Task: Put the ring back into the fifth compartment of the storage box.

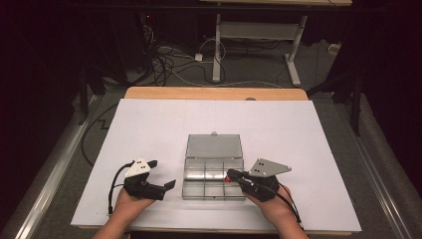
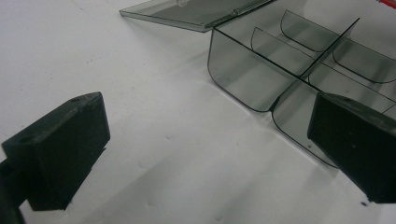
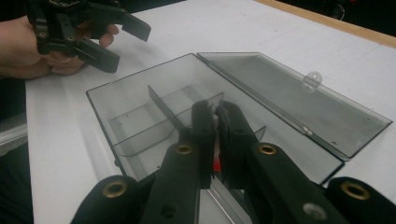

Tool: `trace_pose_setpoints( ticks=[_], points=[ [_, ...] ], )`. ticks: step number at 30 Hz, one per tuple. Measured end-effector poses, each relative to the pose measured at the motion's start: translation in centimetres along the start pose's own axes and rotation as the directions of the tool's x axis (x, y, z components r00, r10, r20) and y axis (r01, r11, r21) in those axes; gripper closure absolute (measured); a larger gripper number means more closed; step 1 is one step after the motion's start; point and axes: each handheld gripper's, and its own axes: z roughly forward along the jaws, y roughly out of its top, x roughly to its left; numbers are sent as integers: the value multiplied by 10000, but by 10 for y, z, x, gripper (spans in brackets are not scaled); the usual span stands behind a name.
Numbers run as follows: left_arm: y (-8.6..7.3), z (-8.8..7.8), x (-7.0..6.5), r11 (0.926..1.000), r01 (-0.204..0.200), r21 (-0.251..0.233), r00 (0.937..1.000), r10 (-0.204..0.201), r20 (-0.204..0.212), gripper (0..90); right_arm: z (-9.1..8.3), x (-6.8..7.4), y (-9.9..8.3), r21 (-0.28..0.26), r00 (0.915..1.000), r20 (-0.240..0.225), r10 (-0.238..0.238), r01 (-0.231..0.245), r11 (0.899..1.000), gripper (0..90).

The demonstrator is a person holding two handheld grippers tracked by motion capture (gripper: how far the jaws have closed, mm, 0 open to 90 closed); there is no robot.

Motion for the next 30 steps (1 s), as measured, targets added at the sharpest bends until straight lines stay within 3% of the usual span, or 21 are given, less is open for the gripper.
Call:
trace_pose_setpoints(
  ticks=[16,30],
  points=[
    [0,0,0,10000,-29,10,10000,29,21,0,16,12,3,160,9988,-454,-183,191,9997,870],
    [0,0,0,10000,-33,4,10000,33,28,0,27,23,-2,738,9965,-785,-290,348,9967,869]
  ],
)
